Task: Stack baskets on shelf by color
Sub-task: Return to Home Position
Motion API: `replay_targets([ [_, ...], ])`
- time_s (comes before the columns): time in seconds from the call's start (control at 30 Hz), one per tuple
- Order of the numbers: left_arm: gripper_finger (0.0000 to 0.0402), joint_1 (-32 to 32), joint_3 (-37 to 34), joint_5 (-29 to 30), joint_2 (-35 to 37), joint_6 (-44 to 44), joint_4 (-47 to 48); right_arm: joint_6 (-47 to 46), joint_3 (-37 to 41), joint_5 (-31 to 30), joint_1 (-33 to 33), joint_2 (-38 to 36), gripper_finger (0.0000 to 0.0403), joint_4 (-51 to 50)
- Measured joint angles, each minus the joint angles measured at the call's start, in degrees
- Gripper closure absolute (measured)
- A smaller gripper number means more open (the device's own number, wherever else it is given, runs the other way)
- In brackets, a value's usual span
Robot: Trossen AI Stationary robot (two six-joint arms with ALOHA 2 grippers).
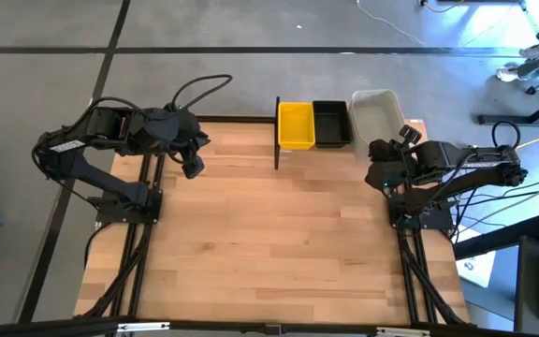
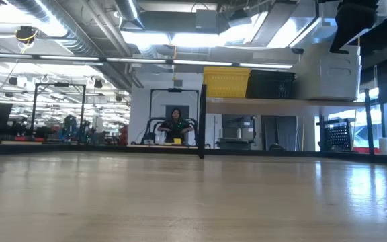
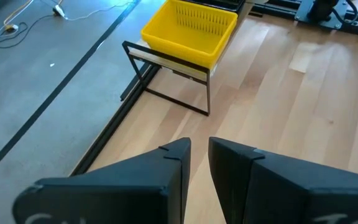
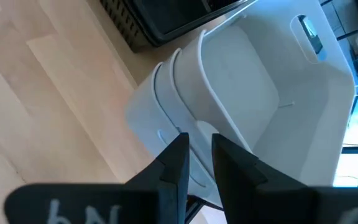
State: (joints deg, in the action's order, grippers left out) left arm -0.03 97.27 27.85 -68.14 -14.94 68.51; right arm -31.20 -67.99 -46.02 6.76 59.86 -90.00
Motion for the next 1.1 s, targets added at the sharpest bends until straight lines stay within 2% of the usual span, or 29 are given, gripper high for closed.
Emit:
replay_targets([
  [0.2, 0.0353, 0.0, 0.0, 0.0, 0.0, 0.0, 0.0, 0.2, -2.7, 2.9, 0.0, 0.0, 0.0331, 1.2],
  [0.37, 0.0353, -0.6, 0.0, -2.0, 0.0, 3.2, 0.4, -4.6, -10.8, 4.6, 0.0, 0.0, 0.0331, 2.3],
  [0.47, 0.0353, -1.6, 0.0, -3.0, 0.0, 3.6, 0.4, -4.1, -15.1, 7.2, 0.0, 0.0, 0.0331, 5.7],
  [0.6, 0.0353, -1.9, 0.0, -2.5, 0.0, 6.2, 3.2, 3.4, -20.3, 12.2, 0.0, 0.0, 0.0338, 13.2],
  [0.73, 0.0369, -2.3, 0.0, 0.9, 0.2, 6.4, 5.2, 13.3, -24.7, 17.3, 0.0, 0.0, 0.0385, 17.1],
  [0.83, 0.0395, -3.1, 0.0, 1.5, 2.8, 6.2, 6.7, 17.2, -26.9, 17.7, 0.0, -0.4, 0.0396, 16.2],
  [0.93, 0.0398, -4.1, -0.8, 1.7, 7.1, 3.6, 8.1, 18.3, -26.7, 17.6, 0.0, -2.6, 0.0400, 14.2],
  [1.1, 0.0401, -7.7, -9.1, 1.5, 17.7, -1.3, 4.4, 14.8, -21.5, 19.7, 0.0, -9.4, 0.0401, 15.1],
])
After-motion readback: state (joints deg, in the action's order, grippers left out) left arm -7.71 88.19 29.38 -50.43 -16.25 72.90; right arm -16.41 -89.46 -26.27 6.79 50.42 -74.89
